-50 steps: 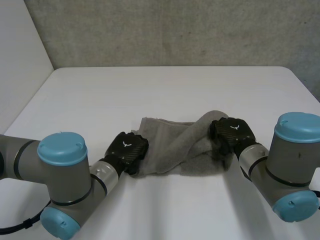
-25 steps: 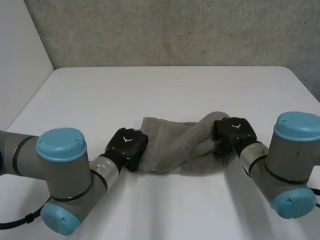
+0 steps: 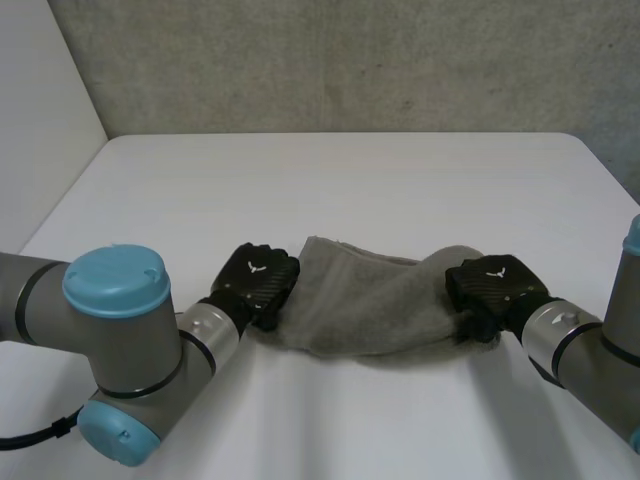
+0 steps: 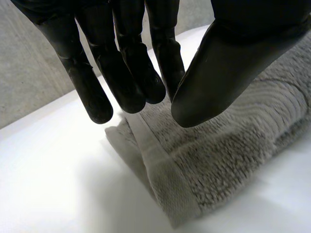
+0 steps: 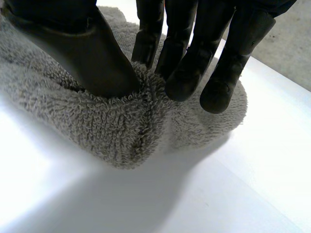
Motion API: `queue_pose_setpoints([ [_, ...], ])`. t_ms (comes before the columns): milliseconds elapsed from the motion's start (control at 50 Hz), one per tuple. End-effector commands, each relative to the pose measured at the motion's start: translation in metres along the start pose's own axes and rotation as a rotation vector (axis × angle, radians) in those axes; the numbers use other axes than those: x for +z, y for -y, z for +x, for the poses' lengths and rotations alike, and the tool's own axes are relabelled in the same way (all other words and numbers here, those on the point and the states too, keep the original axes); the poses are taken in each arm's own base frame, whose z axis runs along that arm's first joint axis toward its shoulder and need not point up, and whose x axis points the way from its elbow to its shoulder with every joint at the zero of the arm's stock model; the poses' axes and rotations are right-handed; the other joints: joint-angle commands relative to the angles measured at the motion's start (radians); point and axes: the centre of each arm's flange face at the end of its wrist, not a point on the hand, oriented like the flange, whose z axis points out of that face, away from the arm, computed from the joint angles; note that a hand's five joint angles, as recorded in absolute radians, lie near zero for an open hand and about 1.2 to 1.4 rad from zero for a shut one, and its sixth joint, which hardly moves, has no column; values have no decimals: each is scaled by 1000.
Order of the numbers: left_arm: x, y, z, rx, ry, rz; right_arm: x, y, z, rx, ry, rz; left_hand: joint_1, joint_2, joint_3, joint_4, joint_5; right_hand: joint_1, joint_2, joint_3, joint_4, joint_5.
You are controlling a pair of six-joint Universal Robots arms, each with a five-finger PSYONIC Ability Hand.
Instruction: Fold the towel.
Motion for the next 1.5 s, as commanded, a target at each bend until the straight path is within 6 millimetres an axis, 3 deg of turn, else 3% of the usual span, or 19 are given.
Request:
queue_pose_setpoints([
  [20,-4,-7,6,-1,-17,-23,1,-1,11,-41,-16,1,-4,-80,-70,-84,-11,96,124,58,58,89],
  [140,-5,-13,12,7,-36,-40,2,-11,26,-90,-37,-26,-380,-455,-446,-460,-386,96,124,58,58,89],
  [400,-9,-25,26,13,-73,-77,30,10,57,-152,-137,60,-392,-468,-458,-472,-398,96,124,58,58,89],
  [520,-12,-10,20,9,-52,-40,34,31,67,-184,-209,89,-392,-468,-458,-472,-399,96,124,58,58,89],
  [660,-12,15,1,4,5,32,32,78,29,-262,-143,244,-395,-471,-461,-475,-401,96,124,58,58,89],
  [760,-10,22,-15,-17,47,52,24,109,-19,-315,-45,348,-395,-471,-461,-475,-401,96,124,58,58,89],
  [800,-11,27,-18,-42,56,68,25,115,-60,-345,52,372,-395,-471,-461,-475,-401,96,124,58,58,89],
  [820,-11,27,-18,-43,56,68,25,115,-60,-345,52,372,-395,-471,-461,-475,-401,96,124,58,58,89],
  [860,-13,33,-22,-77,64,87,24,110,-102,-370,161,361,-395,-471,-461,-475,-401,96,124,58,58,89],
  [920,-14,37,-27,-95,79,98,24,104,-118,-378,206,341,-401,-476,-467,-481,-407,96,124,58,58,89],
  [960,-16,42,-41,-128,115,116,24,84,-144,-397,283,282,-433,-509,-499,-513,-439,96,124,58,58,89],
  [1060,-18,49,-53,-160,145,139,23,60,-162,-408,341,212,-472,-547,-537,-551,-478,96,124,58,58,89],
  [1100,-18,51,-54,-165,147,147,22,57,-161,-403,338,203,-483,-559,-549,-563,-489,96,124,58,58,89],
  [1120,-17,54,-56,-171,148,157,21,57,-158,-389,320,196,-483,-559,-549,-563,-490,-223,-194,-261,-261,-229],
  [1140,-17,54,-56,-171,148,157,21,57,-158,-389,320,196,-483,-559,-549,-563,-490,-226,-197,-264,-264,-233],
  [1160,-17,56,-56,-175,147,165,18,61,-151,-359,287,194,-486,-562,-552,-566,-492,-872,-843,-909,-909,-878],
  [1180,-16,60,-57,-180,145,178,11,71,-145,-319,254,209,-486,-562,-552,-566,-492,-1126,-1097,-1164,-1164,-1133],
  [1300,-13,72,-55,-206,132,219,-5,90,-125,-211,202,248,-486,-562,-552,-566,-492,-1126,-1097,-1164,-1164,-1133],
  [1500,1,81,-38,-294,61,251,-5,104,-43,-99,2,247,-486,-562,-552,-566,-492,-1126,-1097,-1164,-1164,-1133],
])
